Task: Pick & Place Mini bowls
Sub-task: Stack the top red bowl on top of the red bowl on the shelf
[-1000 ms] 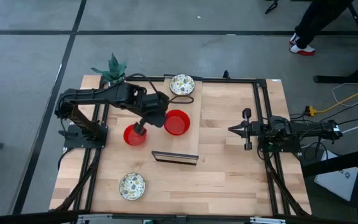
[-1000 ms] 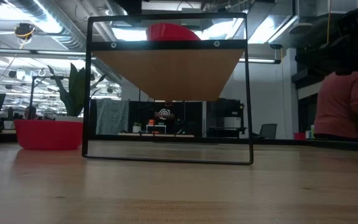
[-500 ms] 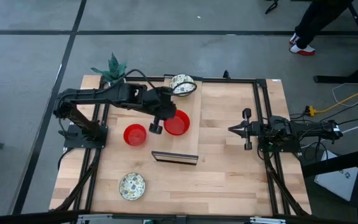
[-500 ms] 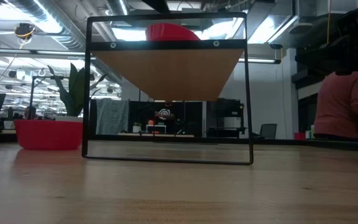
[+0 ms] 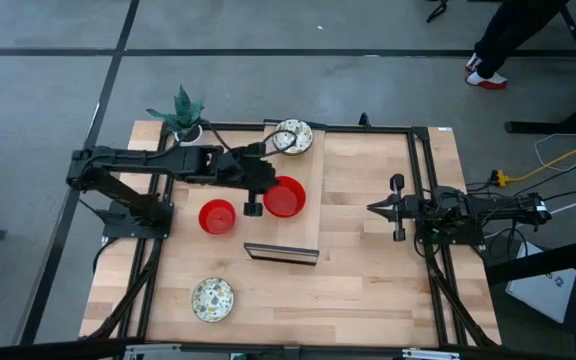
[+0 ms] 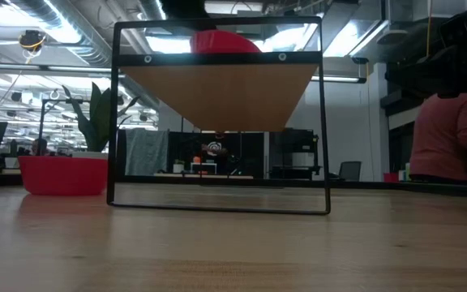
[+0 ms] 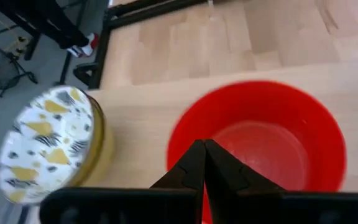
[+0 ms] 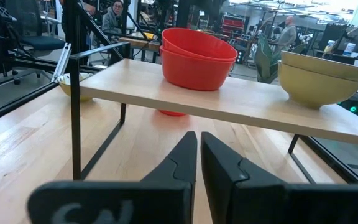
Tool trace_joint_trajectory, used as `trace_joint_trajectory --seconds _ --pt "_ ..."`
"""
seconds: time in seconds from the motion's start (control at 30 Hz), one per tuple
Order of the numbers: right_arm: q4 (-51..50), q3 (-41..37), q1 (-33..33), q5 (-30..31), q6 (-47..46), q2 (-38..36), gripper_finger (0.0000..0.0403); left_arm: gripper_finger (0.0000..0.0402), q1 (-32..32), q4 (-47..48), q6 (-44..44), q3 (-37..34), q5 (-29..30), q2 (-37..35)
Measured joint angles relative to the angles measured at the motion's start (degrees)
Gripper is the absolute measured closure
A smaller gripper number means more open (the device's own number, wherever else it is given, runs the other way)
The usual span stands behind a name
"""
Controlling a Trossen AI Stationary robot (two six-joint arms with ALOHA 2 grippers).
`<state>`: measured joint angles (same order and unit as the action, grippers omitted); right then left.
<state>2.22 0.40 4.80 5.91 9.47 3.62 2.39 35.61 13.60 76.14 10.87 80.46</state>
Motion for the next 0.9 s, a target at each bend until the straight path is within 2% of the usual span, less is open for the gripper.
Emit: trace_joint_trajectory --seconds 0.13,0.4,0.63,0.9 --pt "0.00 0.00 0.02 0.00 0.00 0.01 0.0377 0.0400 -0.04 -4.91 -1.00 -5.43 -0.28 -2.62" --pt "0.00 0.00 0.02 0.00 0.00 0.02 0.0377 0.0400 -0.04 -8.67 -2.38 -12.00 -0.09 -6.49" --pt "0.02 0.00 0.02 0.00 0.00 0.00 0.0377 0.0400 -0.04 -8.88 -2.52 -12.99 -0.66 -7.36" --pt "0.00 0.00 0.00 0.00 0.00 0.01 0.0377 0.0400 -0.22 -8.42 -3.64 -12.99 -4.55 -7.36"
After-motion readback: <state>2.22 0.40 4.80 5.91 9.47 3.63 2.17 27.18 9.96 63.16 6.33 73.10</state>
